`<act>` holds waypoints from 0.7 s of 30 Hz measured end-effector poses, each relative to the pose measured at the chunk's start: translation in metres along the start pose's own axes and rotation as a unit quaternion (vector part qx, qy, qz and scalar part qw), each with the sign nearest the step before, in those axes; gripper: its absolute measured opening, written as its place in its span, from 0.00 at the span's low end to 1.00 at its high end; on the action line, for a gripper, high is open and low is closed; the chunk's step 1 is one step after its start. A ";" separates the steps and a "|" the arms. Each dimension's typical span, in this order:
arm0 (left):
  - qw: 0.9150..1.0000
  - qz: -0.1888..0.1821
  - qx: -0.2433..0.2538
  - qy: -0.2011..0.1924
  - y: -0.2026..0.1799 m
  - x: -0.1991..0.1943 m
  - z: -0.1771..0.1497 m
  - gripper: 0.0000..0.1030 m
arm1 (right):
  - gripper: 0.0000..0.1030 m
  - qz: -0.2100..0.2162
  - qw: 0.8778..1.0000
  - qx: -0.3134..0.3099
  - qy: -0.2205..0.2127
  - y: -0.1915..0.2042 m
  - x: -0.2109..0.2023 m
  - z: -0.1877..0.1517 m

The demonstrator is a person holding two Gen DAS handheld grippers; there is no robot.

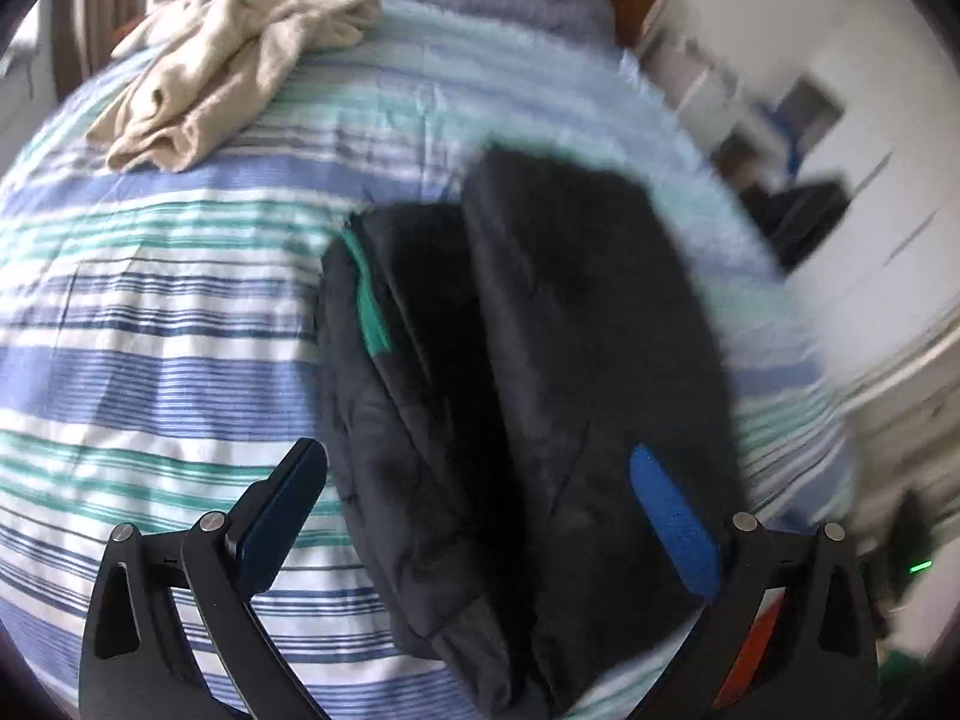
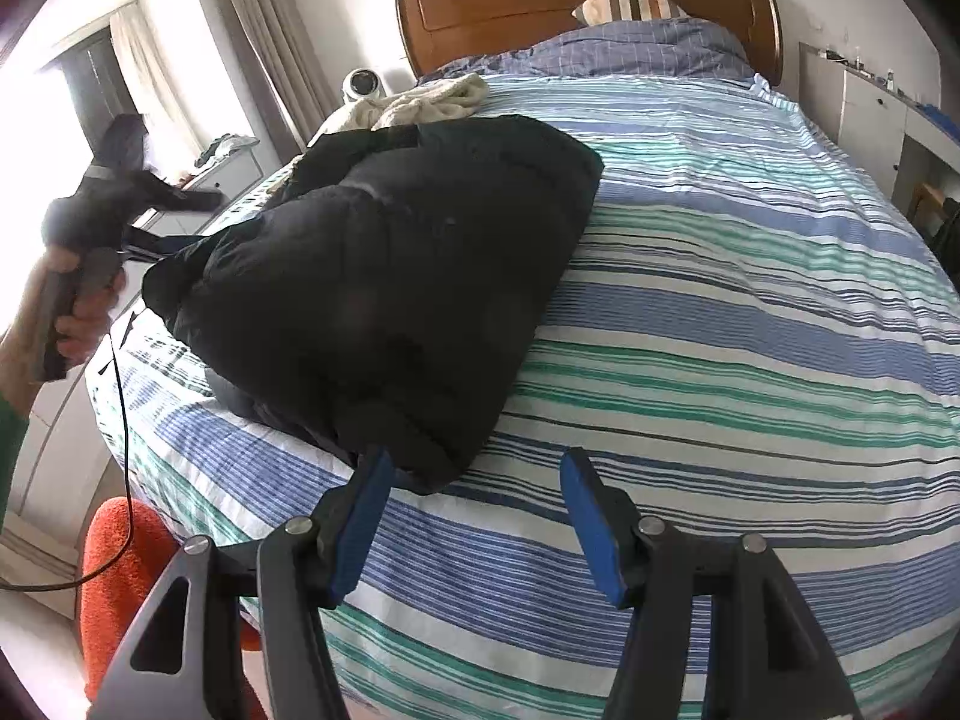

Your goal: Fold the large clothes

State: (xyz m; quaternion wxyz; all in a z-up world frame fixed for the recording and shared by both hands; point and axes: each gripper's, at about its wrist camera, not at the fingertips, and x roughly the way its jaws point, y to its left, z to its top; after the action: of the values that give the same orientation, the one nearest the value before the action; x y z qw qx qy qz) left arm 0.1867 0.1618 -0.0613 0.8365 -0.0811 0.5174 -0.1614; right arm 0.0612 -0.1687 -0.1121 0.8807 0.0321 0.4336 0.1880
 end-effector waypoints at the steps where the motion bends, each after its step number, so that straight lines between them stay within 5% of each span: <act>1: 1.000 -0.001 0.003 0.013 0.000 0.010 -0.002 0.98 | 0.58 0.002 1.000 -0.002 0.000 0.001 -0.001 0.000; 5: 0.997 -0.056 -0.034 0.039 0.025 0.030 -0.013 1.00 | 0.58 0.007 1.000 0.000 -0.001 -0.005 -0.005 0.006; 8: 0.984 -0.142 -0.093 0.060 0.056 0.047 -0.025 1.00 | 0.58 0.020 0.999 0.025 -0.002 -0.021 -0.006 0.016; 11: 0.977 -0.172 -0.104 0.067 0.065 0.061 -0.036 1.00 | 0.58 0.067 0.995 0.079 0.013 -0.046 0.009 0.029; 19: 0.968 -0.217 -0.101 0.076 0.083 0.074 -0.039 1.00 | 0.63 0.283 0.935 0.210 0.046 -0.084 0.094 0.035; 21: 0.967 -0.223 -0.101 0.070 0.087 0.075 -0.042 1.00 | 0.77 0.288 0.932 0.214 0.052 -0.084 0.116 0.034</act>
State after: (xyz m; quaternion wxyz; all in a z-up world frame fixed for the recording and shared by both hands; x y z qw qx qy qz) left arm 0.1962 0.2174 -0.1699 0.7283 -0.2668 0.5572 -0.2964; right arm 0.1771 -0.2012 -0.1964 0.7372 0.3332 0.4807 0.3383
